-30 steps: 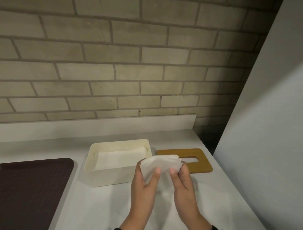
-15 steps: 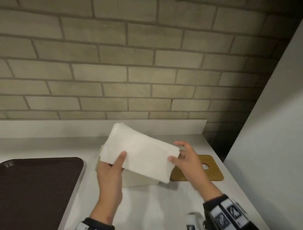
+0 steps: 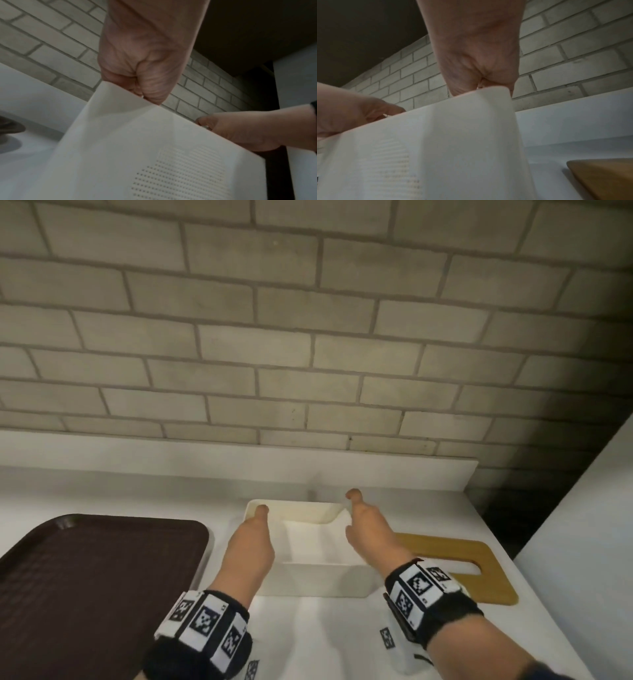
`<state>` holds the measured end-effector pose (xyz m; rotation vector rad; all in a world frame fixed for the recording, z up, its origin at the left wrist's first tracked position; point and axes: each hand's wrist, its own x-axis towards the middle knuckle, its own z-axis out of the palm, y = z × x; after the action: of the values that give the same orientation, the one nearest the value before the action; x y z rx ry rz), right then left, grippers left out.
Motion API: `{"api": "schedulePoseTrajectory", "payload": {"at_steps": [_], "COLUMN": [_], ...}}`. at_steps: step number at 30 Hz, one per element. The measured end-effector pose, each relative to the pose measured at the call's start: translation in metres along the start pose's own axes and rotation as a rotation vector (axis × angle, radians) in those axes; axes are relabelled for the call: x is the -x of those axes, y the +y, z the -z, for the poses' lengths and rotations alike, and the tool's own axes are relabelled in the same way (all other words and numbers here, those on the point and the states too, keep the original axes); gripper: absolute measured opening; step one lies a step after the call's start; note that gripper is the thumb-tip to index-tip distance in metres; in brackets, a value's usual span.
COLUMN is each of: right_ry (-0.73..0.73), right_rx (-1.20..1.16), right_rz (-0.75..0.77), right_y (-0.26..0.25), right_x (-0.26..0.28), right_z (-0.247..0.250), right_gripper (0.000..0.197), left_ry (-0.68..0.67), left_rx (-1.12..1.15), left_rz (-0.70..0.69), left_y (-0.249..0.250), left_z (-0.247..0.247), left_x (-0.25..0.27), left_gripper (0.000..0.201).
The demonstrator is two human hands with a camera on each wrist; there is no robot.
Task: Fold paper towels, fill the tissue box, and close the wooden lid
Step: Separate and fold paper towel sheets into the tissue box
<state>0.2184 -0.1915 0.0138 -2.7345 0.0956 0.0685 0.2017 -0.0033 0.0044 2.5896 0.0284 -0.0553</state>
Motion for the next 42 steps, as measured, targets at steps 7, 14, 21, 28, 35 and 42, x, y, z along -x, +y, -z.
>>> {"api": "schedulePoseTrajectory", "payload": {"at_steps": [7, 14, 21, 28, 35, 42], "right_ry": [0.066, -0.259, -0.188, 0.036, -0.26, -0.401], "right_rx": [0.319, 0.23, -0.146, -0.361, -0.107, 0.335], "right_rz": [0.186, 0.138, 0.192, -0.334, -0.118, 0.402], "right_y": [-0.022, -0.018, 0.015, 0.15, 0.172, 0.15], "right_x": [0.004, -0.015, 0.028, 0.127, 0.196, 0.212], "right_z": [-0.009, -0.039, 0.019, 0.078, 0.029, 0.015], "right_gripper": [0.053, 0.035, 0.041, 0.013, 0.033, 0.049], "left_ry": [0.048, -0.321, -0.204, 0.131, -0.032, -0.075], "left_rx": [-0.466, -0.56, -0.491, 0.084, 0.127, 0.08], "left_rz": [-0.279, -0.15, -0.034, -0.261, -0.238, -0.273], "left_y": [0.017, 0.023, 0.017, 0.039, 0.065, 0.08], "left_z": [-0.008, -0.024, -0.003, -0.005, -0.043, -0.05], "left_x": [-0.019, -0.041, -0.028, 0.068, 0.125, 0.143], "left_gripper": [0.056, 0.043, 0.045, 0.037, 0.033, 0.031]}}
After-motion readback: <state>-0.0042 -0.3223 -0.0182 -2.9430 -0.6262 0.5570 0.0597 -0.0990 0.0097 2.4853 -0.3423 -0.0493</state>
